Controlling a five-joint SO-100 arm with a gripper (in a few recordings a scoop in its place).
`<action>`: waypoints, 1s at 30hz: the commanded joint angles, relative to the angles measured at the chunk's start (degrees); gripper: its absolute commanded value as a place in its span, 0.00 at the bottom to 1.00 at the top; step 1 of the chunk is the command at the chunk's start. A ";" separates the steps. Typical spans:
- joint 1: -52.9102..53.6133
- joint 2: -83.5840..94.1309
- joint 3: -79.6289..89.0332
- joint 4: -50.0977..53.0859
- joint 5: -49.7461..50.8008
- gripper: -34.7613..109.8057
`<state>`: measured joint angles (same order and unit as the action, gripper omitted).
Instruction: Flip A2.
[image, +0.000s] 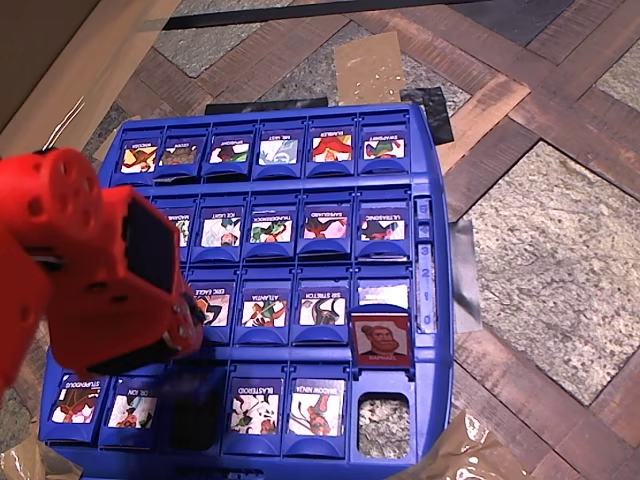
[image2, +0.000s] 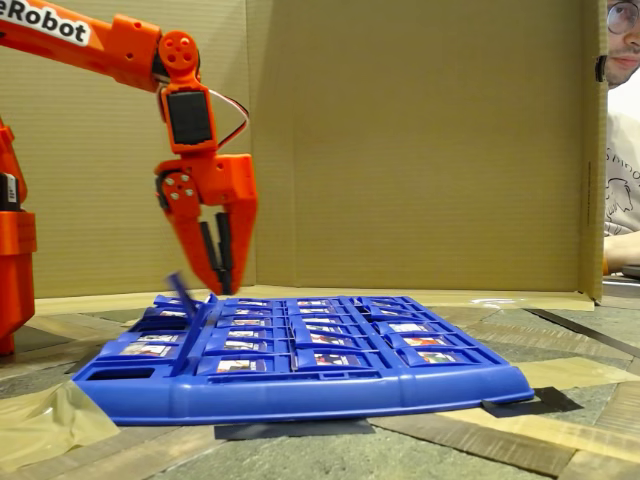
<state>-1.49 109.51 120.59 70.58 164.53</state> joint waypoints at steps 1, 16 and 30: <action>0.18 0.70 -2.11 1.76 -0.09 0.24; 0.97 13.89 9.93 -27.16 -0.62 0.24; 3.08 36.47 23.20 -60.64 -2.02 0.24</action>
<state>1.23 141.68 142.65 15.56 162.77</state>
